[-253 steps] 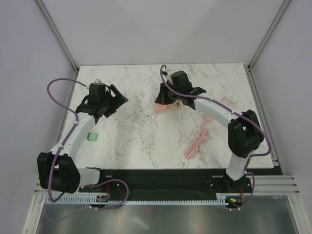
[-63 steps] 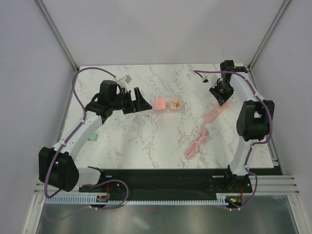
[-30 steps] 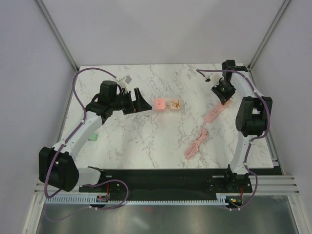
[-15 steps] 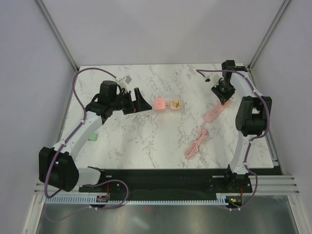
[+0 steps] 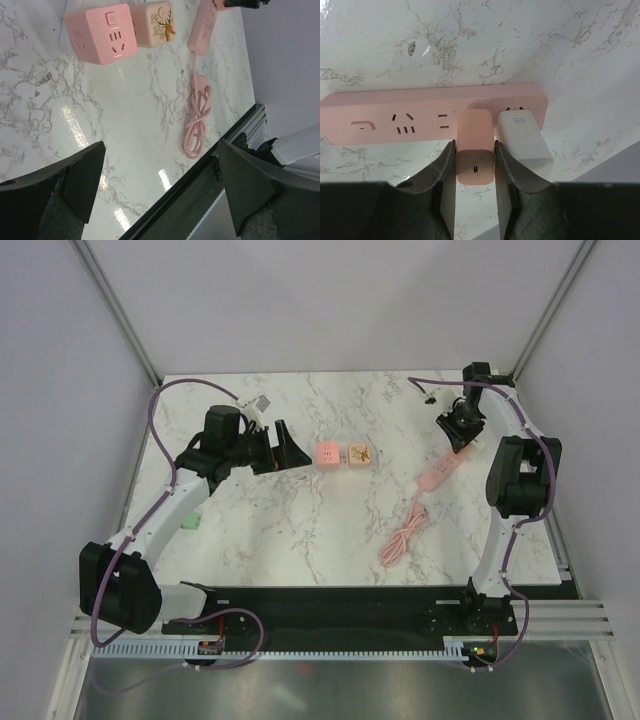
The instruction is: Insert the plug
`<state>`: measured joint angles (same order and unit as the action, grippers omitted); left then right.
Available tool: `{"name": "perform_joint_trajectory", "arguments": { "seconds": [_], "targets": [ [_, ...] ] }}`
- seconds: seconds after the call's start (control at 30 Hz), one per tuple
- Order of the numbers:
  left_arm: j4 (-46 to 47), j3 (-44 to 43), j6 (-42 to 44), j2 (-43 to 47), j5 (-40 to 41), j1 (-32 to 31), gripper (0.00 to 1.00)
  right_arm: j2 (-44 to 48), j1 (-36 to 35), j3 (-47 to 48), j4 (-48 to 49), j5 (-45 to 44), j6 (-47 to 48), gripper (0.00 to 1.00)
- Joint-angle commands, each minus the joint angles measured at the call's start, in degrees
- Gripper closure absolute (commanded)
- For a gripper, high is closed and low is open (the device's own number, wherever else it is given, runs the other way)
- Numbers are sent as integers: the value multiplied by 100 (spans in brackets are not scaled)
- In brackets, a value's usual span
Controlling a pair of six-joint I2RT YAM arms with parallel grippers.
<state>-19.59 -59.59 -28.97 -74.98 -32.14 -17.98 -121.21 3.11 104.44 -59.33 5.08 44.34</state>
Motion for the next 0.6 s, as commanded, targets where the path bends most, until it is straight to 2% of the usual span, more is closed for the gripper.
{"name": "perform_joint_trajectory", "arguments": {
  "seconds": [0.0,0.4,0.57],
  "targets": [
    [210,0,85,168,-135,14,0,-465,180,-143,53,546,101,100],
    [210,-8,85,159,-82,22,0,-456,216,-820,352,309,303,100],
    [210,-8,76,168,-108,31,0,-281,304,-1330,844,423,242,100]
  ]
}}
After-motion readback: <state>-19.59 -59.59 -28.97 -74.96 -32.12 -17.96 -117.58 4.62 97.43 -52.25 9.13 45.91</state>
